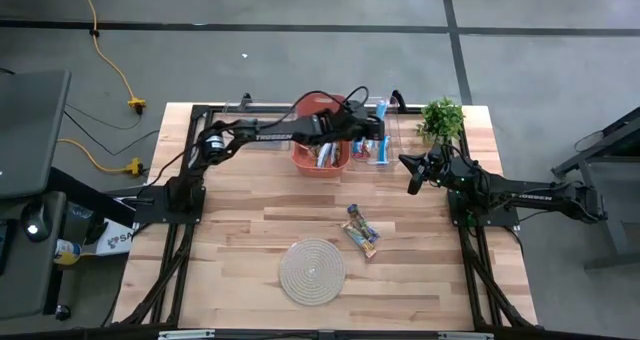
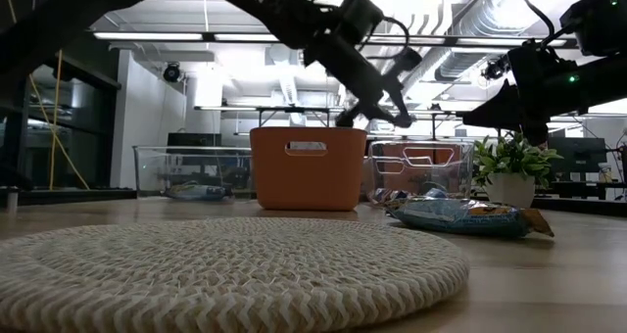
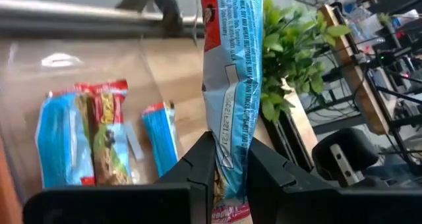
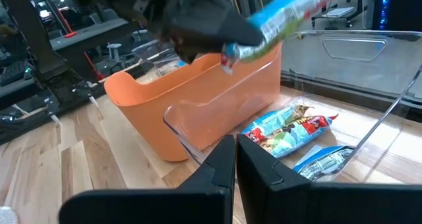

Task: Pick and place Granola Bars by type
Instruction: Put the red granola bar into the right transparent bin, then put the yellow granola bar into the orange bin

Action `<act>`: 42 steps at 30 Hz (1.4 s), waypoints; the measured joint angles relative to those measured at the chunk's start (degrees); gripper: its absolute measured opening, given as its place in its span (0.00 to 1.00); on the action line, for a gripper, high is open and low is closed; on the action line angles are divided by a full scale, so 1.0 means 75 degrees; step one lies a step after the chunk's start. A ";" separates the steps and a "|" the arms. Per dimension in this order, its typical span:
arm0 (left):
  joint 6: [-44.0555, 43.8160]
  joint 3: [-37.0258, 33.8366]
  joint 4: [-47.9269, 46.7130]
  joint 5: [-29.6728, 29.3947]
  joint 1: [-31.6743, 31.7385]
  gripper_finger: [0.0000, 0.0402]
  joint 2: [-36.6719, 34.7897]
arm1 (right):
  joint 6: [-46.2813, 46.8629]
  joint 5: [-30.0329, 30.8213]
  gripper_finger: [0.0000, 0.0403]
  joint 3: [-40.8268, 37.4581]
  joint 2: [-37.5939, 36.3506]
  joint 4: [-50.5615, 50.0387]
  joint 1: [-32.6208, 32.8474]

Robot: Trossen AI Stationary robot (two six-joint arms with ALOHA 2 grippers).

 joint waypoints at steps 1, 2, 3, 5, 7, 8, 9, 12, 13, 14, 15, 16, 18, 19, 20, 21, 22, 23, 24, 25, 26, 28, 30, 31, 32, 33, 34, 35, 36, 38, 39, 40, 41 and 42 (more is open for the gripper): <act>-0.0109 0.0000 0.0014 0.0052 0.0000 0.13 0.0049 | 0.0000 0.0001 0.00 0.0003 0.0000 0.0002 0.0000; -0.0167 0.0000 0.0012 0.0112 0.0000 0.13 0.0077 | 0.0000 -0.0002 0.00 0.0001 -0.0001 0.0003 0.0003; -0.0178 0.0000 0.0009 0.0172 0.0000 0.13 0.0094 | 0.0000 -0.0001 0.00 0.0001 -0.0003 0.0004 0.0002; -0.0189 0.0000 -0.0031 0.0212 0.0000 0.13 0.0098 | 0.0000 0.0000 0.00 0.0003 -0.0003 -0.0002 0.0001; -0.0179 0.0000 -0.0038 0.0209 0.0000 0.14 0.0098 | 0.0000 0.0001 0.00 0.0000 -0.0003 -0.0002 0.0000; -0.0179 0.0000 -0.0049 0.0222 0.0000 0.15 0.0098 | 0.0000 0.0001 0.00 0.0000 -0.0003 -0.0002 0.0003; -0.0172 0.0000 -0.0053 0.0287 0.0004 0.16 0.0098 | 0.0000 0.0001 0.00 0.0000 -0.0003 -0.0002 0.0000; -0.0104 0.0000 -0.0079 0.0634 0.0052 0.22 0.0098 | 0.0000 0.0001 0.00 0.0002 -0.0003 -0.0002 0.0001; -0.0104 0.0000 -0.0153 0.0701 0.0052 0.24 0.0098 | 0.0000 0.0001 0.00 0.0002 -0.0003 -0.0002 0.0002; -0.0104 0.0000 -0.0230 0.0715 0.0052 0.26 0.0098 | 0.0000 0.0001 0.00 0.0001 -0.0003 -0.0002 0.0000; -0.0107 0.0000 -0.0300 0.0716 0.0052 0.29 0.0098 | 0.0000 0.0001 0.00 0.0003 -0.0003 -0.0002 0.0003; -0.0107 0.0000 -0.0330 0.0713 0.0052 0.31 0.0098 | 0.0000 0.0001 0.00 0.0000 -0.0003 -0.0002 0.0000; -0.0107 0.0000 -0.0299 0.0713 0.0052 0.36 0.0098 | 0.0000 0.0001 0.00 0.0000 -0.0003 -0.0002 0.0002; -0.0107 0.0000 -0.0260 0.0712 0.0052 0.38 0.0098 | 0.0000 0.0001 0.00 0.0000 -0.0003 -0.0002 0.0003; -0.0107 0.0000 -0.0221 0.0712 0.0052 0.40 0.0098 | 0.0000 0.0001 0.00 0.0001 -0.0003 -0.0002 0.0003; -0.0107 0.0000 -0.0192 0.0706 0.0052 0.42 0.0098 | 0.0000 0.0001 0.00 0.0000 -0.0003 -0.0002 0.0001; -0.0107 0.0000 -0.0174 0.0706 0.0052 0.43 0.0098 | 0.0000 0.0001 0.00 0.0001 -0.0003 -0.0002 0.0002; -0.0107 0.0000 -0.0170 0.0706 0.0052 0.45 0.0098 | 0.0000 0.0001 0.00 0.0000 -0.0003 -0.0002 0.0000; -0.0107 0.0000 -0.0169 0.0706 0.0052 0.46 0.0098 | 0.0000 0.0001 0.00 0.0000 -0.0003 -0.0002 0.0000; -0.0107 0.0000 -0.0172 0.0712 0.0052 0.48 0.0098 | 0.0000 -0.0002 0.00 0.0003 -0.0003 -0.0002 0.0003; -0.0107 0.0000 -0.0175 0.0733 0.0052 0.49 0.0098 | 0.0000 0.0001 0.00 0.0003 -0.0003 -0.0002 0.0000; -0.0110 0.0000 -0.0175 0.0773 0.0052 0.51 0.0098 | 0.0000 0.0001 0.00 0.0001 -0.0003 -0.0003 0.0000; -0.0110 0.0000 -0.0171 0.0777 0.0052 0.52 0.0098 | 0.0000 0.0001 0.00 0.0000 -0.0003 -0.0002 0.0000; -0.0110 0.0000 -0.0154 0.0809 0.0052 0.52 0.0098 | 0.0000 0.0001 0.00 0.0002 -0.0003 -0.0003 0.0001; -0.0106 0.0000 -0.0093 0.0881 0.0052 0.52 0.0098 | 0.0000 0.0001 0.00 0.0002 -0.0003 -0.0002 0.0000; -0.0069 0.0000 0.0022 0.1003 0.0052 0.52 0.0098 | 0.0000 0.0001 0.00 0.0000 -0.0003 -0.0003 0.0002; 0.0020 0.0000 0.0184 0.1186 0.0057 0.52 0.0098 | 0.0000 0.0001 0.00 0.0000 -0.0003 -0.0002 0.0003; 0.0118 0.0000 0.0366 0.1402 0.0061 0.52 0.0091 | 0.0000 0.0001 0.00 0.0000 -0.0003 -0.0002 0.0000; 0.0229 0.0000 0.0517 0.1615 0.0066 0.52 0.0062 | 0.0000 0.0001 0.00 0.0000 -0.0003 -0.0004 0.0003; 0.0526 -0.0003 0.0966 0.1984 0.0065 0.52 0.0011 | 0.0000 0.0001 0.00 0.0002 -0.0003 -0.0002 0.0002; 0.0688 -0.0003 0.1246 0.2211 0.0055 0.52 -0.0002 | 0.0000 0.0001 0.00 0.0000 -0.0003 -0.0003 0.0000; 0.0874 -0.0003 0.1517 0.2508 0.0055 0.52 -0.0027 | 0.0000 0.0001 0.00 0.0000 -0.0003 -0.0004 0.0001; 0.1076 -0.0005 0.1757 0.2882 0.0058 0.52 -0.0066 | 0.0000 0.0001 0.00 0.0002 -0.0003 -0.0002 0.0002; 0.1299 -0.0006 0.2058 0.3207 0.0057 0.52 -0.0086 | 0.0000 0.0001 0.00 0.0000 -0.0003 -0.0004 0.0002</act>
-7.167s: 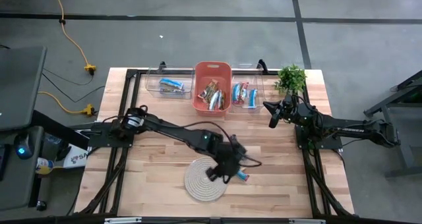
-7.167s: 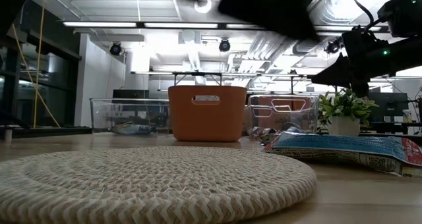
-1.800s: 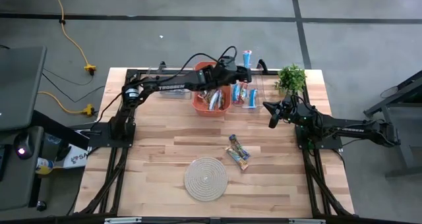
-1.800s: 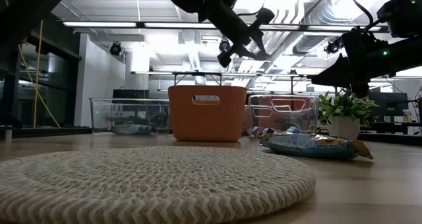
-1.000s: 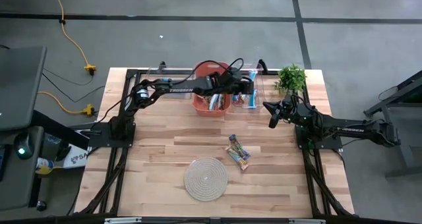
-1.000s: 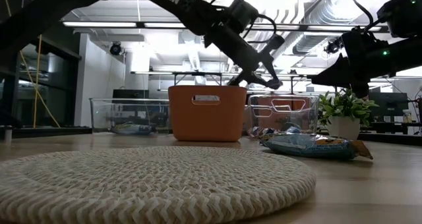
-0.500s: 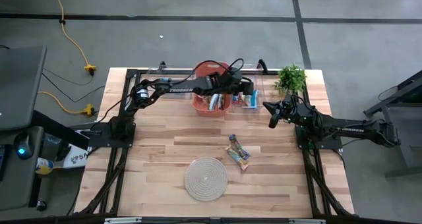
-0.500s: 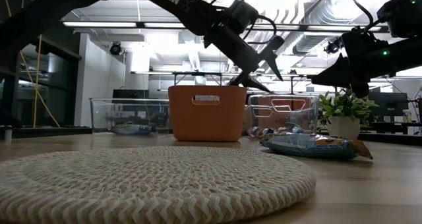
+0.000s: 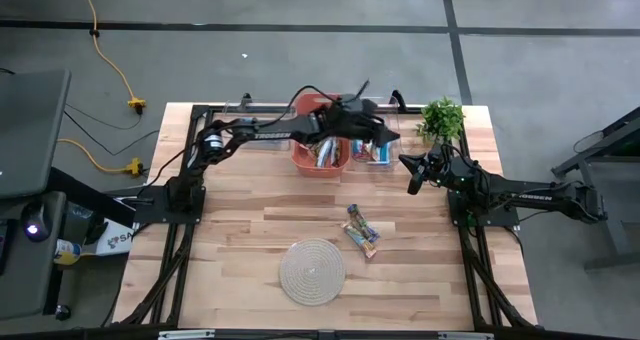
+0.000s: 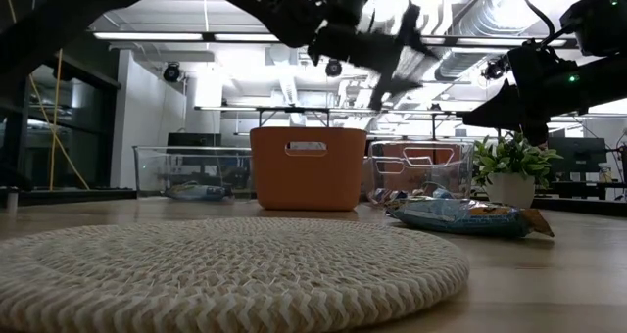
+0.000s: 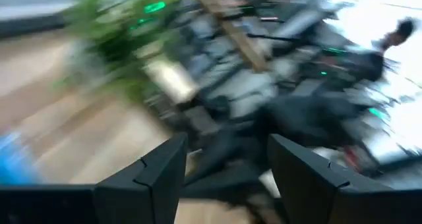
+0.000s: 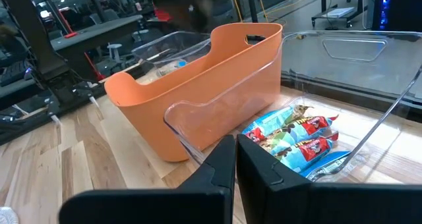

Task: Pick and place Granola Bars by type
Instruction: Put the yellow granola bar into the orange bin

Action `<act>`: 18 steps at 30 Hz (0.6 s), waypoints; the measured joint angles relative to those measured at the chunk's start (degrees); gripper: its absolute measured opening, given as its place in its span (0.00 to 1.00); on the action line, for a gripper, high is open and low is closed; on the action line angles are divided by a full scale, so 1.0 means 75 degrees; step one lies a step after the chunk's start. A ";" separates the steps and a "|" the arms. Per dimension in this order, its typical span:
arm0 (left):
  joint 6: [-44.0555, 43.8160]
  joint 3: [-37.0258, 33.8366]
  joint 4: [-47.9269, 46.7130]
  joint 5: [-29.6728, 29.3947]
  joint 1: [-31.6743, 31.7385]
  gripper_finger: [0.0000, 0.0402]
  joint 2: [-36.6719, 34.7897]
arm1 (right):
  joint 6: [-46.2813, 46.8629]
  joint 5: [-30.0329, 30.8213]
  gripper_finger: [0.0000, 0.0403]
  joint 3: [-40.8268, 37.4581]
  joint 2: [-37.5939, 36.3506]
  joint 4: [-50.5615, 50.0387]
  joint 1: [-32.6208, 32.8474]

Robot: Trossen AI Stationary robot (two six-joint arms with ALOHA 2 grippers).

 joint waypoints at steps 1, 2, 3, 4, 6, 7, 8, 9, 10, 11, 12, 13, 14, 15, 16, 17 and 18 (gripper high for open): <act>0.0222 0.0001 0.0340 0.0287 -0.0003 0.52 -0.0021 | 0.0000 0.0000 0.00 0.0003 0.0000 -0.0001 -0.0002; 0.0387 0.0003 0.0576 0.0581 -0.0005 0.52 -0.0066 | 0.0000 0.0000 0.00 0.0000 0.0000 0.0002 -0.0002; 0.0499 0.0000 0.0797 0.0952 -0.0002 0.52 -0.0133 | 0.0000 0.0000 0.00 0.0000 0.0000 0.0002 -0.0002; 0.0601 0.0000 0.1074 0.1286 -0.0002 0.52 -0.0169 | 0.0000 0.0000 0.00 0.0000 0.0000 0.0002 -0.0002; 0.0782 0.0006 0.1713 0.1924 -0.0002 0.52 -0.0213 | 0.0000 -0.0003 0.00 0.0002 0.0003 0.0002 0.0001; 0.0801 0.0006 0.1987 0.2374 0.0011 0.52 -0.0252 | 0.0000 0.0000 0.00 0.0001 0.0000 0.0000 0.0000; 0.0810 0.0003 0.2261 0.2786 0.0040 0.52 -0.0280 | 0.0000 0.0000 0.00 0.0000 0.0001 0.0001 -0.0001; 0.0864 0.0003 0.2574 0.3151 0.0043 0.52 -0.0306 | 0.0000 -0.0001 0.00 0.0000 0.0000 -0.0001 -0.0001; 0.0953 0.0006 0.2809 0.3546 0.0045 0.52 -0.0330 | 0.0000 -0.0003 0.00 0.0002 0.0003 0.0002 0.0000; 0.1005 0.0006 0.2937 0.3991 0.0050 0.52 -0.0370 | 0.0000 -0.0006 0.00 0.0001 0.0003 0.0000 -0.0002; 0.1025 0.0006 0.2986 0.4434 0.0050 0.52 -0.0414 | -0.0001 -0.0009 0.00 0.0001 0.0002 0.0002 0.0001; 0.1123 0.0006 0.2989 0.4822 0.0050 0.52 -0.0432 | 0.0000 -0.0009 0.00 0.0000 0.0003 -0.0001 -0.0002; 0.1263 0.0006 0.2984 0.5188 0.0043 0.52 -0.0457 | 0.0000 -0.0009 0.00 0.0000 0.0003 0.0000 0.0000; 0.1352 0.0006 0.2940 0.5570 0.0042 0.52 -0.0493 | 0.0000 -0.0014 0.00 0.0000 0.0003 -0.0001 0.0001; 0.1375 0.0003 0.2883 0.5898 0.0038 0.52 -0.0525 | 0.0000 -0.0015 0.00 0.0002 0.0003 0.0000 -0.0001; 0.1382 0.0003 0.2898 0.6130 -0.0005 0.52 -0.0542 | 0.0000 -0.0012 0.00 0.0000 0.0003 0.0001 0.0000; 0.1398 0.0003 0.2928 0.6303 -0.0030 0.52 -0.0555 | 0.0000 -0.0009 0.00 0.0001 0.0003 0.0000 -0.0002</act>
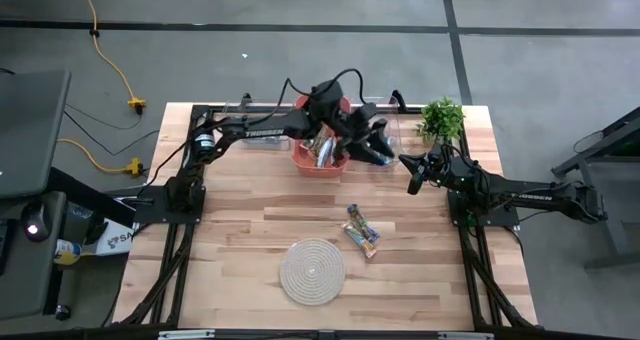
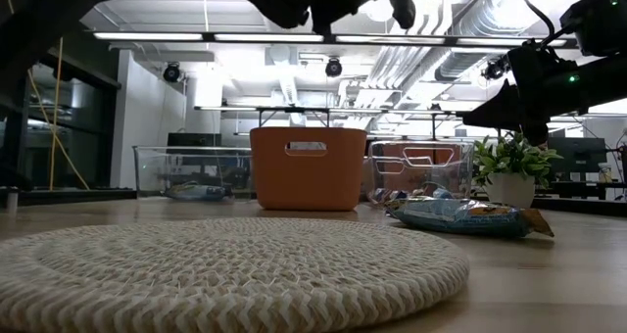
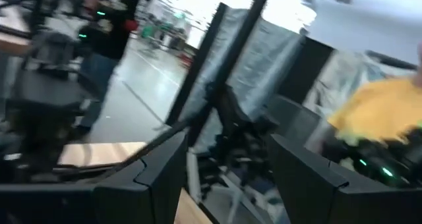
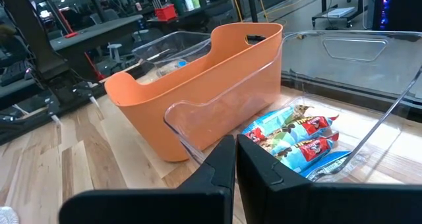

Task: Pick and place Granola Bars by type
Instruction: Put the yellow granola bar into the orange bin

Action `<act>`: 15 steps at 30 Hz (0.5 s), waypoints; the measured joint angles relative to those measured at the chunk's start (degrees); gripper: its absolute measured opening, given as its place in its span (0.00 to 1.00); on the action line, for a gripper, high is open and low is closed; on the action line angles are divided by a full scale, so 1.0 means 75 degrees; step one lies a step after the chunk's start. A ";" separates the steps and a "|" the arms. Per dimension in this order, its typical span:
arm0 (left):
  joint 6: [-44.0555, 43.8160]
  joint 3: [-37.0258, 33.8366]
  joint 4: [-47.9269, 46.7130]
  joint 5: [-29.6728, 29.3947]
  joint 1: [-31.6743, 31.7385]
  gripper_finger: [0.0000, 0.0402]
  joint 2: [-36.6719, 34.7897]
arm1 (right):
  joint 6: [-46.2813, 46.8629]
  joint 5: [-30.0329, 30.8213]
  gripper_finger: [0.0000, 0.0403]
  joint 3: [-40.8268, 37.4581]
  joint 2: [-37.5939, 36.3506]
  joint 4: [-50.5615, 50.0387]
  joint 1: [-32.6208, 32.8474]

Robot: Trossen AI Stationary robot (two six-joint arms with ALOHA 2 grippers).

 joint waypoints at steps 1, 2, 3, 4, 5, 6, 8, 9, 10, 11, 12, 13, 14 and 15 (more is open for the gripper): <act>0.0016 0.0003 0.0020 0.0163 -0.0038 0.52 -0.0007 | 0.0000 0.0003 0.00 0.0002 0.0000 0.0001 -0.0001; 0.0033 0.0003 0.0008 0.0329 -0.0075 0.52 -0.0015 | 0.0000 0.0003 0.00 0.0000 0.0000 0.0002 0.0002; 0.0074 0.0000 -0.0052 0.0457 -0.0124 0.52 -0.0035 | 0.0000 0.0003 0.00 -0.0001 0.0000 -0.0001 -0.0001; 0.0180 0.0000 -0.0084 0.0559 -0.0187 0.52 -0.0044 | 0.0000 0.0003 0.00 -0.0001 0.0000 0.0002 -0.0001; 0.0331 0.0000 -0.0138 0.0595 -0.0253 0.52 -0.0066 | 0.0000 0.0005 0.00 -0.0001 0.0000 0.0002 0.0002; 0.0508 0.0000 -0.0245 0.0611 -0.0327 0.52 -0.0106 | 0.0000 0.0006 0.00 0.0001 0.0000 0.0000 0.0001; 0.1021 0.0000 -0.0702 0.0578 -0.0457 0.52 -0.0201 | 0.0000 0.0007 0.00 0.0000 0.0000 0.0000 0.0002; 0.1386 0.0000 -0.1037 0.0517 -0.0530 0.52 -0.0267 | 0.0000 0.0008 0.00 0.0000 0.0000 0.0002 0.0000; 0.1830 0.0000 -0.1499 0.0415 -0.0585 0.52 -0.0351 | 0.0000 0.0006 0.00 -0.0001 0.0000 0.0000 0.0002; 0.2328 0.0000 -0.2018 0.0240 -0.0640 0.52 -0.0451 | 0.0000 0.0006 0.00 0.0001 0.0000 0.0001 0.0002; 0.2851 0.0000 -0.2572 0.0035 -0.0697 0.52 -0.0561 | 0.0000 0.0009 0.00 -0.0001 0.0000 0.0000 0.0001; 0.3382 0.0000 -0.3168 -0.0209 -0.0745 0.52 -0.0691 | 0.0000 0.0006 0.00 0.0001 0.0000 0.0002 0.0001; 0.3948 0.0000 -0.3768 -0.0489 -0.0780 0.52 -0.0831 | 0.0000 0.0006 0.00 -0.0001 0.0000 -0.0001 0.0002; 0.4489 0.0000 -0.4410 -0.0840 -0.0816 0.52 -0.0988 | 0.0000 0.0009 0.00 -0.0001 0.0000 0.0002 0.0001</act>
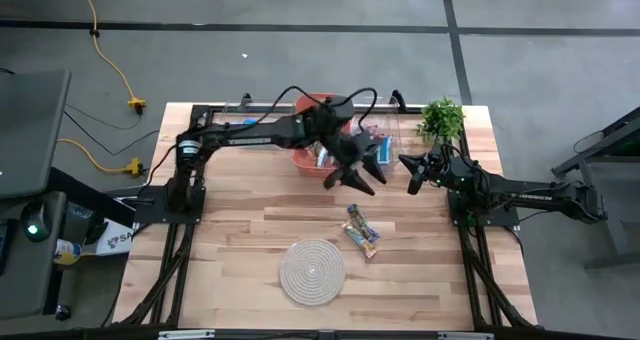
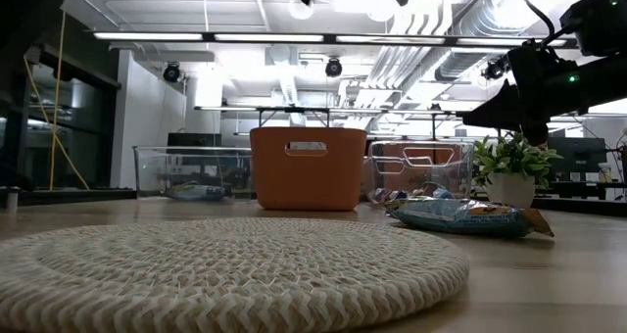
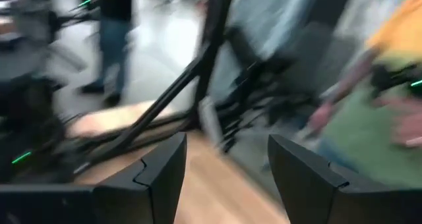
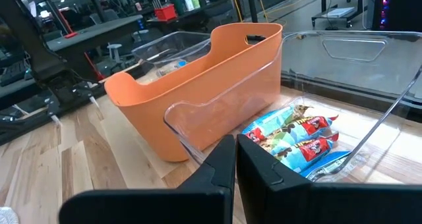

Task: Pick and place Granola Bars by type
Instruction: Put the yellow granola bar into the orange bin

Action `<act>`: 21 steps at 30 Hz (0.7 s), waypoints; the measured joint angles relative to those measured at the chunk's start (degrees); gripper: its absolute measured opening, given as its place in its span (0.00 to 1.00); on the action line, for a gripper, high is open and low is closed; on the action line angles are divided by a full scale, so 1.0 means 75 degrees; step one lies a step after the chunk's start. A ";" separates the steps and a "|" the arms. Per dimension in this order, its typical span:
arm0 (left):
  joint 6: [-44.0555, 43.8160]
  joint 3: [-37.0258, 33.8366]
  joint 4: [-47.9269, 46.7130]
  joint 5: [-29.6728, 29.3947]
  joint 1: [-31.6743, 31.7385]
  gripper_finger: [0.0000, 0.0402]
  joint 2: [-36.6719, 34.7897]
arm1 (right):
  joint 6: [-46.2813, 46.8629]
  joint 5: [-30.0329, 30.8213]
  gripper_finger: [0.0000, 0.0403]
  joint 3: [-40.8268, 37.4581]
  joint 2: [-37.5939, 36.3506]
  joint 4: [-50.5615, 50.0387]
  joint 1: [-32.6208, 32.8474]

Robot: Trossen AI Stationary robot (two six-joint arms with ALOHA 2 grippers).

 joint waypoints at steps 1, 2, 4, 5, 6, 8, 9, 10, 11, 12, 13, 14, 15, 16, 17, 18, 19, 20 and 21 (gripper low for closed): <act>0.0506 0.0000 -0.0581 -0.0408 -0.0037 0.52 -0.0151 | 0.0000 0.0000 0.00 0.0001 0.0000 -0.0002 0.0001; 0.1009 0.0003 -0.1094 -0.0809 -0.0086 0.52 -0.0286 | 0.0000 0.0000 0.00 0.0001 0.0000 -0.0003 0.0001; 0.1868 0.0000 -0.2150 -0.1581 -0.0183 0.52 -0.0595 | 0.0000 0.0000 0.00 0.0002 0.0000 -0.0003 -0.0002; 0.2254 0.0000 -0.2526 -0.1953 -0.0253 0.52 -0.0707 | 0.0000 0.0000 0.00 0.0001 0.0000 0.0000 0.0001; 0.2629 0.0006 -0.2798 -0.2327 -0.0340 0.52 -0.0823 | 0.0000 0.0000 0.00 0.0003 0.0000 0.0000 0.0001; 0.3222 0.0000 -0.3423 -0.2904 -0.0542 0.52 -0.1036 | 0.0000 0.0002 0.00 0.0000 0.0000 -0.0003 0.0001; 0.3493 0.0002 -0.3550 -0.3150 -0.0676 0.52 -0.1110 | 0.0000 0.0000 0.00 0.0000 0.0000 -0.0003 0.0001; 0.3743 0.0003 -0.3710 -0.3413 -0.0814 0.52 -0.1166 | 0.0000 0.0000 0.00 0.0000 0.0000 -0.0001 -0.0001; 0.3987 0.0003 -0.3890 -0.3686 -0.0957 0.52 -0.1206 | 0.0000 -0.0004 0.00 0.0000 0.0000 0.0007 -0.0001; 0.4188 0.0003 -0.4036 -0.3982 -0.1111 0.52 -0.1231 | 0.0000 -0.0009 0.00 0.0000 -0.0003 0.0006 0.0001; 0.4364 0.0003 -0.4191 -0.4317 -0.1270 0.52 -0.1234 | 0.0000 -0.0006 0.00 0.0001 0.0000 -0.0001 0.0001; 0.4521 0.0003 -0.4339 -0.4644 -0.1430 0.52 -0.1234 | 0.0000 -0.0009 0.00 0.0001 0.0000 -0.0003 -0.0001; 0.4655 0.0003 -0.4508 -0.4984 -0.1594 0.52 -0.1234 | 0.0000 -0.0012 0.00 0.0000 0.0000 -0.0003 0.0001; 0.4735 0.0003 -0.4672 -0.5372 -0.1745 0.52 -0.1234 | 0.0000 -0.0009 0.00 0.0002 -0.0003 0.0000 0.0001; 0.4828 0.0003 -0.4809 -0.5747 -0.1900 0.52 -0.1213 | 0.0000 -0.0011 0.00 0.0000 0.0000 -0.0003 0.0000; 0.4893 0.0003 -0.4941 -0.6090 -0.2034 0.52 -0.1187 | 0.0000 -0.0012 0.00 0.0000 0.0000 -0.0001 0.0000; 0.4929 0.0003 -0.5125 -0.6437 -0.2159 0.52 -0.1166 | 0.0000 -0.0012 0.00 0.0000 0.0000 0.0000 0.0001; 0.4945 -0.0001 -0.5318 -0.6759 -0.2266 0.52 -0.1150 | 0.0000 -0.0012 0.00 0.0000 0.0000 -0.0001 0.0001; 0.4945 -0.0003 -0.5451 -0.7019 -0.2355 0.52 -0.1115 | 0.0000 -0.0012 0.00 0.0000 0.0000 -0.0003 0.0001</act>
